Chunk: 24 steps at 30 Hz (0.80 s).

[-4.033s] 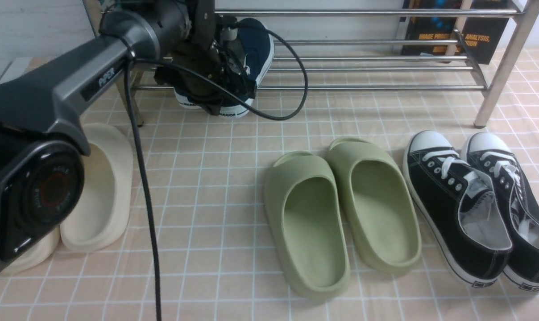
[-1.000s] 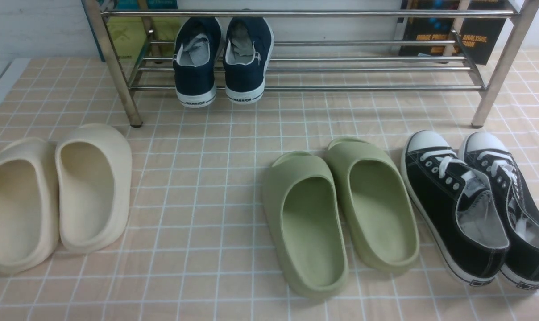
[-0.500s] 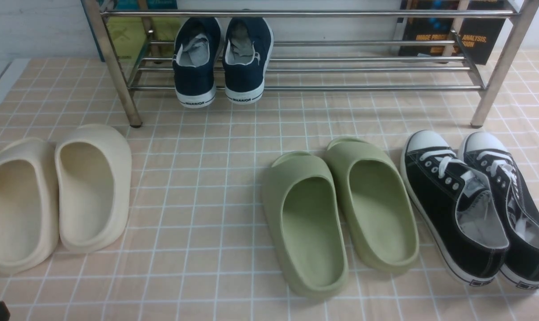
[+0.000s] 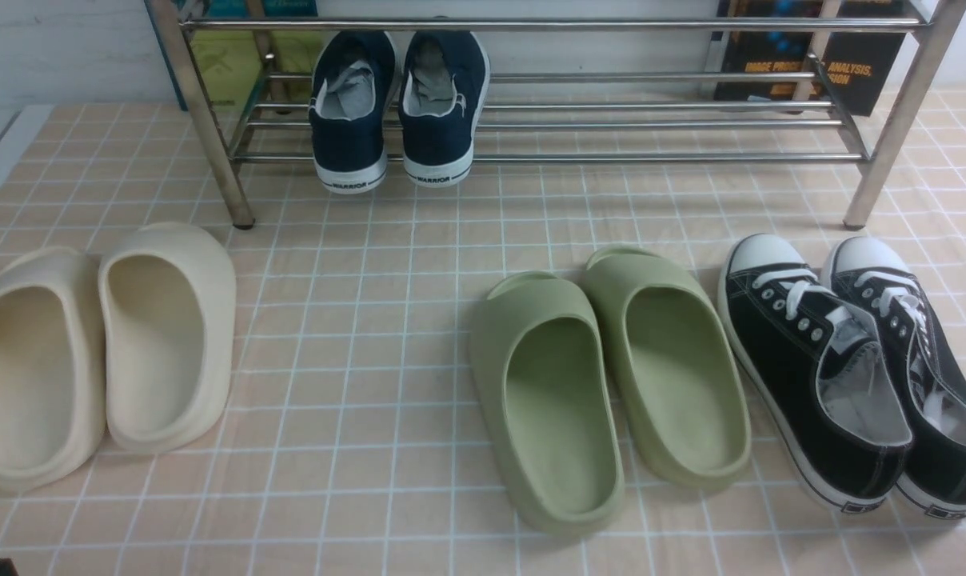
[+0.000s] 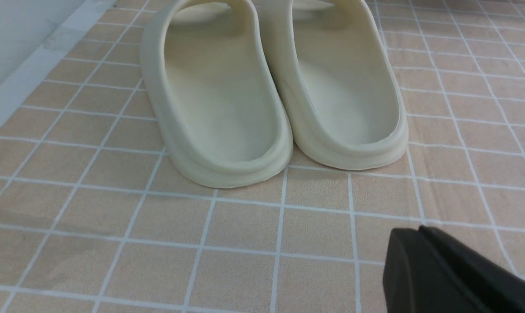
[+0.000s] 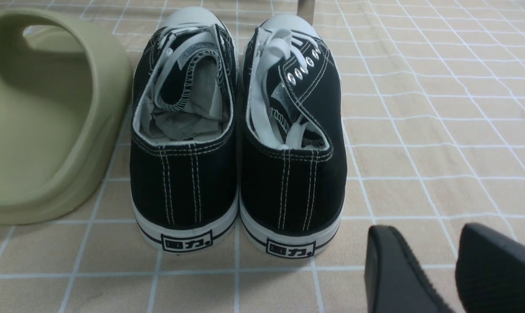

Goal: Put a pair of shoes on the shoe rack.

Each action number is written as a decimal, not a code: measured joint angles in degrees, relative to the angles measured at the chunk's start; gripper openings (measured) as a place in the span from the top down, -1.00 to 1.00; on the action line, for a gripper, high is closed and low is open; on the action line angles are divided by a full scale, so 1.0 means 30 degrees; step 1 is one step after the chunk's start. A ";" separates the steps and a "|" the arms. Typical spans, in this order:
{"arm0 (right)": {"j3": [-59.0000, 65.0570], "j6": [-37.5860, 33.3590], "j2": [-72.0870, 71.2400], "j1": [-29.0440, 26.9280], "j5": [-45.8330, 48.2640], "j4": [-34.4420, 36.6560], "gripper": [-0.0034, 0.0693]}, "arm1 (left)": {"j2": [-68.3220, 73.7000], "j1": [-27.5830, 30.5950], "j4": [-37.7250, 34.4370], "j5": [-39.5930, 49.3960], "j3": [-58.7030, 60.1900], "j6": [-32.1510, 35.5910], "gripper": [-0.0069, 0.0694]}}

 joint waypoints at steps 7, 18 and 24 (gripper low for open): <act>0.0000 0.0000 0.0000 0.0000 0.0000 0.0000 0.25 | 0.0000 0.0000 0.0003 0.0000 0.0000 0.0000 0.73; 0.0000 0.0000 0.0000 0.0000 0.0000 0.0000 0.25 | 0.0000 0.0000 0.0038 0.0014 0.0000 0.0013 0.71; 0.0000 0.0000 0.0000 0.0000 0.0000 0.0000 0.25 | 0.0000 0.0000 0.0038 0.0014 0.0000 0.0013 0.68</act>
